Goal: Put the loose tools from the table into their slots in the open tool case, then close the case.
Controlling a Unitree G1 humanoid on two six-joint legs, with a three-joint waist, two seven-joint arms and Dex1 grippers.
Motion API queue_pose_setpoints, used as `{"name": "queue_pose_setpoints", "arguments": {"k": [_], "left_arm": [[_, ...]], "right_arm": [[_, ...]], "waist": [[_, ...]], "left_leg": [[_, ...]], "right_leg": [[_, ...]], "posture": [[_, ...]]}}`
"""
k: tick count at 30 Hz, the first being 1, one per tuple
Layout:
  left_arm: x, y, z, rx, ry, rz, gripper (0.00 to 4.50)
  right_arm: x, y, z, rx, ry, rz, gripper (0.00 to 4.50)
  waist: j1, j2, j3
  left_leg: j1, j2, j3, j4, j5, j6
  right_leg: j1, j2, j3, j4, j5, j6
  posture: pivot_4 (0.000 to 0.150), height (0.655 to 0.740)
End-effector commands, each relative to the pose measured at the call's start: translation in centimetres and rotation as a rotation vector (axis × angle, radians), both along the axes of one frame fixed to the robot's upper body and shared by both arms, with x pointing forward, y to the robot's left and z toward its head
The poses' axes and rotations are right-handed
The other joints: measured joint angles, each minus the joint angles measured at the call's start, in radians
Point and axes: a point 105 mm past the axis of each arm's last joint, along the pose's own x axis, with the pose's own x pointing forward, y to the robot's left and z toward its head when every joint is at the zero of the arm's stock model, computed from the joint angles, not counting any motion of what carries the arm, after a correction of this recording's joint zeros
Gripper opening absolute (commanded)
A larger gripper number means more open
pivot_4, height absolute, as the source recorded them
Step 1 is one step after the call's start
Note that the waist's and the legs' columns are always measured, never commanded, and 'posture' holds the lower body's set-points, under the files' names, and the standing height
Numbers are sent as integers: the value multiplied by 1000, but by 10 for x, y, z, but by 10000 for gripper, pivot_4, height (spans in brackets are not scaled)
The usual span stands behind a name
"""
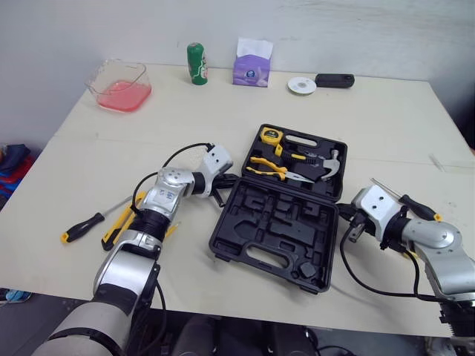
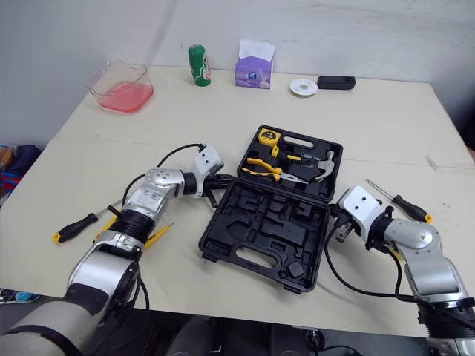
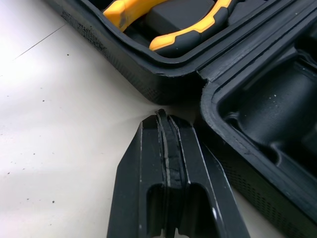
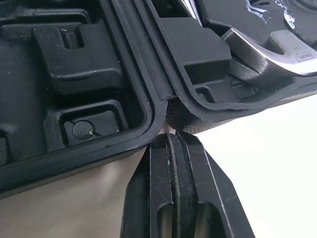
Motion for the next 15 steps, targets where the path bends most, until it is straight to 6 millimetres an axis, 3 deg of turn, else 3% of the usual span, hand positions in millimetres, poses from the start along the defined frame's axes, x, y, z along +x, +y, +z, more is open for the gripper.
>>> {"name": "queue_pose_setpoints", "arguments": {"k": [1, 9, 15], "left_arm": [[-10, -3, 5, 4, -49, -94, 345], [-57, 6, 1, 18, -49, -302, 345], [-85, 15, 0, 62, -23, -327, 345]], "right_arm": [[0, 18, 13, -4, -54, 108, 0], [-7, 36, 17, -43, -74, 288, 0], [-19, 54, 15, -41, -45, 405, 0]], "waist": [[-3, 0, 0], [-18, 0, 0], [-22, 0, 0]], "left_leg": [[0, 0, 0, 0, 0, 0], [0, 1, 0, -1, 0, 0], [0, 1, -2, -1, 0, 0]], "right_leg": [[0, 0, 0, 0, 0, 0], [0, -1, 0, -1, 0, 0], [0, -3, -1, -1, 0, 0]], "posture": [[1500, 7400], [1500, 7400], [1500, 7400]]}}
